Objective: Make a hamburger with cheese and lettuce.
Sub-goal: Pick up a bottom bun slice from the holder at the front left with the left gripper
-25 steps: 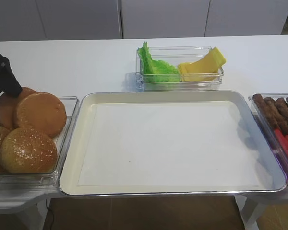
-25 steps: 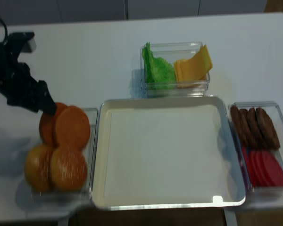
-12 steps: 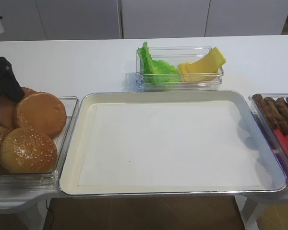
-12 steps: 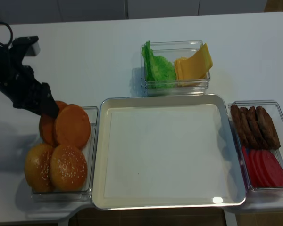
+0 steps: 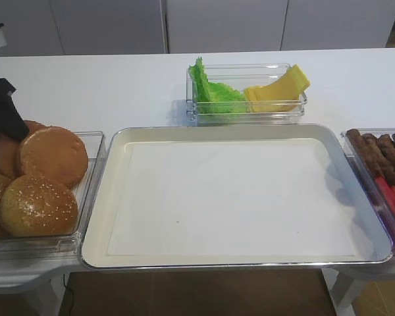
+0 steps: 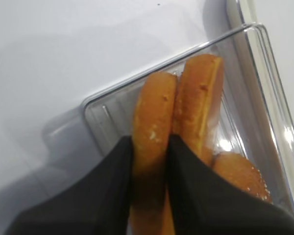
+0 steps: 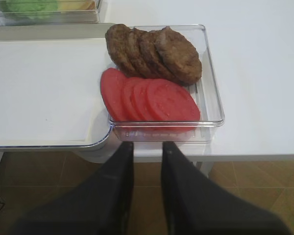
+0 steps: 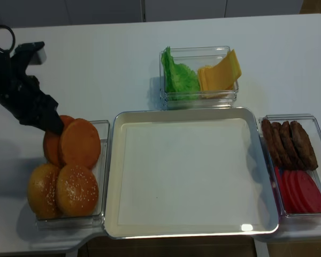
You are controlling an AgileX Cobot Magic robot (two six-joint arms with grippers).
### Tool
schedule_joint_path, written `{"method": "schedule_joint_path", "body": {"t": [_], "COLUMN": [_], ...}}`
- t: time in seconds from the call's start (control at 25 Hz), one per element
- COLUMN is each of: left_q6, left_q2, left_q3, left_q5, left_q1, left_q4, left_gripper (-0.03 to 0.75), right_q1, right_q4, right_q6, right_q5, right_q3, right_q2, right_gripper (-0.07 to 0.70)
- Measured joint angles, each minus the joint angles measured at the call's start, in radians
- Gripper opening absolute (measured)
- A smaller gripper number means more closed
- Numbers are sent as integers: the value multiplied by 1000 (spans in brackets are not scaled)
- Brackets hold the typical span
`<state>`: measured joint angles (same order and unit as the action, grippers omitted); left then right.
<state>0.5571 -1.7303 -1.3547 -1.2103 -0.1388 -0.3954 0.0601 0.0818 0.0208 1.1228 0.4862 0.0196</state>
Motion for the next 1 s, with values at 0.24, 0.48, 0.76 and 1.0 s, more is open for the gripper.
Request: {"method": "schedule_joint_path", "body": {"t": [0.24, 0.48, 0.76, 1.0], "left_q6": [3, 5, 0, -31], "left_q2": [0, 4, 12, 39], "left_q3": [-2, -44, -145, -243], "left_q5": [-4, -15, -17, -21], "left_q1": [0, 0, 0, 0], "left_q4": [-4, -1, -1, -1], "left_gripper": [131, 125, 119, 119], "right_q1": [0, 0, 0, 0], "right_q4": [0, 0, 0, 0], "right_q6": [0, -4, -2, -2], "right_q5": [0, 0, 0, 0], "right_q3": [0, 0, 0, 0], "right_q2": [0, 0, 0, 0], "right_gripper": [153, 153, 153, 153]}}
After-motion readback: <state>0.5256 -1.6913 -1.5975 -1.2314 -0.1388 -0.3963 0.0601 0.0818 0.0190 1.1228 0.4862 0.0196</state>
